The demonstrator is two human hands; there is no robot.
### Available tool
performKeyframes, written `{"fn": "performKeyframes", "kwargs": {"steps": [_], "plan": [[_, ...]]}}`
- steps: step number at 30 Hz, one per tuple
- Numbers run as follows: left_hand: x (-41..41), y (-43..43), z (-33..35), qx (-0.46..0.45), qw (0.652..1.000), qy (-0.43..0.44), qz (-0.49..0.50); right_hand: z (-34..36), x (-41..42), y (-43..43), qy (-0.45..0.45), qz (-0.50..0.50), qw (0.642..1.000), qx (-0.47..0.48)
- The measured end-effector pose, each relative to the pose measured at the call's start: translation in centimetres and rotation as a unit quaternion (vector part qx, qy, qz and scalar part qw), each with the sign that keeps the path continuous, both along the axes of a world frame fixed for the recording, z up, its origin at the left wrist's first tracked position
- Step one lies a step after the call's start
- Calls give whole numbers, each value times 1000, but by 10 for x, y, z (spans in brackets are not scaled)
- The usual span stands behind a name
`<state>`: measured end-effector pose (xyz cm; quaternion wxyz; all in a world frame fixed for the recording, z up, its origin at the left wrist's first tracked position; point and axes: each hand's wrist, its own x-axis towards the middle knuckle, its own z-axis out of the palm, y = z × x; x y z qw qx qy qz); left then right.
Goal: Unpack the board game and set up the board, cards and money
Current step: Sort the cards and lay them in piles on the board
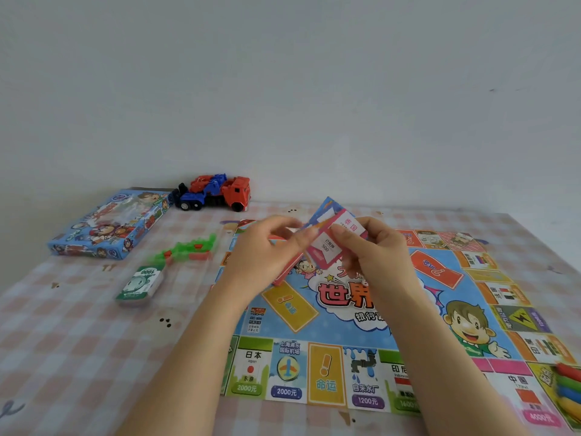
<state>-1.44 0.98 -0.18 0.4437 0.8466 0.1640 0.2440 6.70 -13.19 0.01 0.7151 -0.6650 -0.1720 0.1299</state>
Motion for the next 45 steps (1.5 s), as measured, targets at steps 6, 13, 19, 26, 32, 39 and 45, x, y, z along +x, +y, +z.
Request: {"fn": "performKeyframes", "kwargs": {"steps": [6, 13, 19, 26, 32, 39, 45], "plan": [[2, 2, -6, 34, 997, 11, -62, -1, -2, 1, -66, -5, 995, -69], [-1, -2, -6, 118, 988, 70, -66, -7, -1, 4, -189, -57, 961, -192], [1, -1, -9, 108, 991, 43, -62, -12, 1, 6, -218, -56, 946, -231], [2, 1, -8, 18, 998, 12, -53, -12, 2, 5, -209, -58, 951, -220], [4, 2, -11, 11, 999, 34, -26, -15, 2, 7, -221, -46, 942, -248], [3, 1, -10, 38, 998, 37, -33, -12, -2, 6, -229, -43, 937, -262], [3, 1, -10, 63, 997, 27, -31, -12, -2, 7, -238, -37, 931, -274]]}}
